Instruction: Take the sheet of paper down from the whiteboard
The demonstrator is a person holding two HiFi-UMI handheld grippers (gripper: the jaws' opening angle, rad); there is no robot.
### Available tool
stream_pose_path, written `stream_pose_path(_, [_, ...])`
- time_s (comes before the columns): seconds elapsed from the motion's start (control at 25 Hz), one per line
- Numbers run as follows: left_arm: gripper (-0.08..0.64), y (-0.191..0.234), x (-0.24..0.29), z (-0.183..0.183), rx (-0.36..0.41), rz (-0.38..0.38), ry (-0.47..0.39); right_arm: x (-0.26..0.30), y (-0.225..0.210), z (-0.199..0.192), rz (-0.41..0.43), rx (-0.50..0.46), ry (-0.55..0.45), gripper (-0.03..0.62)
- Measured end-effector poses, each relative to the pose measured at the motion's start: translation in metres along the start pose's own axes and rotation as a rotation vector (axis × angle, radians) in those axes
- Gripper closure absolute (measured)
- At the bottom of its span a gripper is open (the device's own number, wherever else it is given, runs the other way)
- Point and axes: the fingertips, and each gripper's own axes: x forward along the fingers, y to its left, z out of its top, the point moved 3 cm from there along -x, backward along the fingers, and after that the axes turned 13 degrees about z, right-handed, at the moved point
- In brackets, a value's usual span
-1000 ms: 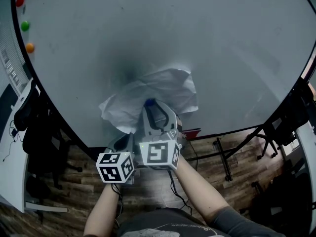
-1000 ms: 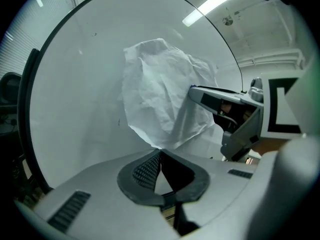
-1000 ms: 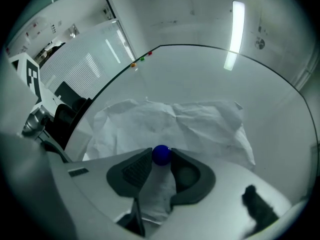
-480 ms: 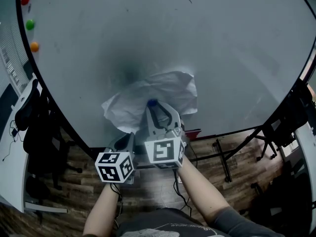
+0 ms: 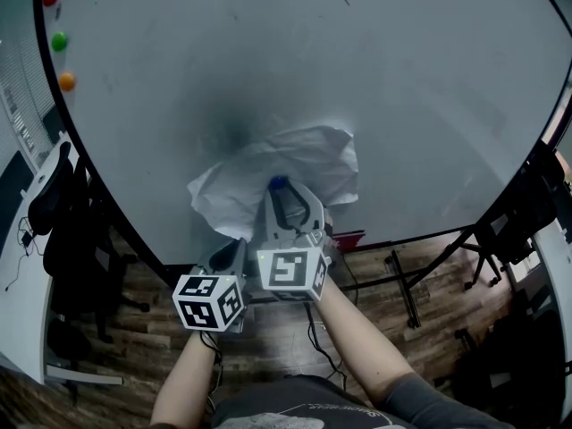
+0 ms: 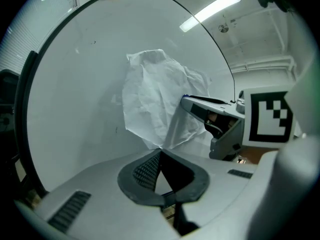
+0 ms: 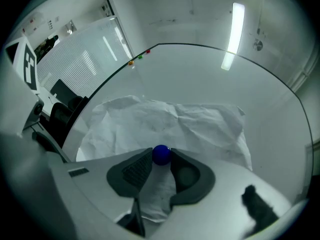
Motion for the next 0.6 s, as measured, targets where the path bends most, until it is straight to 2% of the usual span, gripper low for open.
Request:
stream_pose_path(0.28, [0.546,0.003,-0.007,0.006,-0.013,-0.001,-0.024,-0.004,-0.002,0.000,0.026,0.033,0.007,0.482])
stream_pose_path(0.6, [0.548,-0.002,-0.019,0.015,-0.034,-0.054,-0.064,-0.015,-0.002,-0.004,0.011,0.065,-0.021,0.480])
